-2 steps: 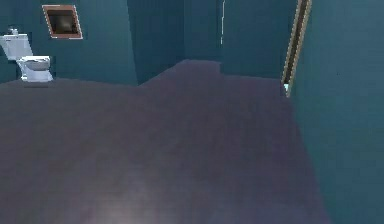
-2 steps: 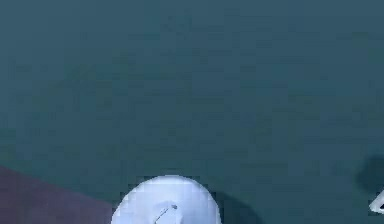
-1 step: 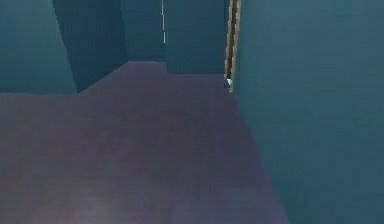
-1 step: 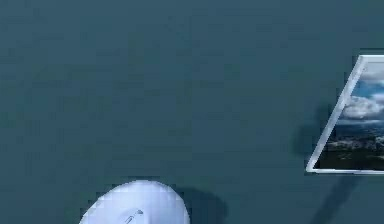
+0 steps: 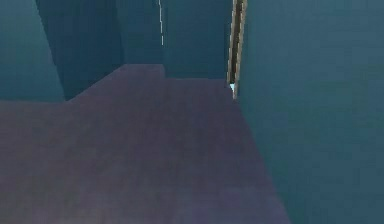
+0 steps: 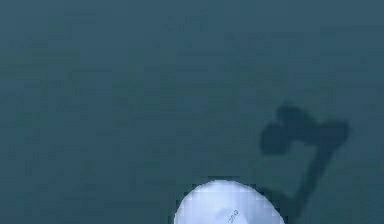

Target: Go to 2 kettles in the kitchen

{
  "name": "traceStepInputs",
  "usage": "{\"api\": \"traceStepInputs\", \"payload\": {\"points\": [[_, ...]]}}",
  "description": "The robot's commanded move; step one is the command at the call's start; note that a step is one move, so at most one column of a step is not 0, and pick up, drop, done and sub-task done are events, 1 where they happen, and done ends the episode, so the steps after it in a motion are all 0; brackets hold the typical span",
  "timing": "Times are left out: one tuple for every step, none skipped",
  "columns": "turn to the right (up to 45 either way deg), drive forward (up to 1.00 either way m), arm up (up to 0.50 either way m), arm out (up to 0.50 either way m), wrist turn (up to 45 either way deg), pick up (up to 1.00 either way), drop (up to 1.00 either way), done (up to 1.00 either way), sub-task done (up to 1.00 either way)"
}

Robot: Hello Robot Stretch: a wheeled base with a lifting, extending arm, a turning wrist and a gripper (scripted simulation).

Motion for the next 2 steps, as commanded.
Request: {"api": "traceStepInputs", "payload": {"points": [[9.0, 0.00, 0.00, 0.00, 0.0, 0.00, 0.00, 0.00, 0.00], [0.0, 1.00, 0.00, 0.00, 0.0, 0.00, 0.00, 0.00, 0.00]]}}
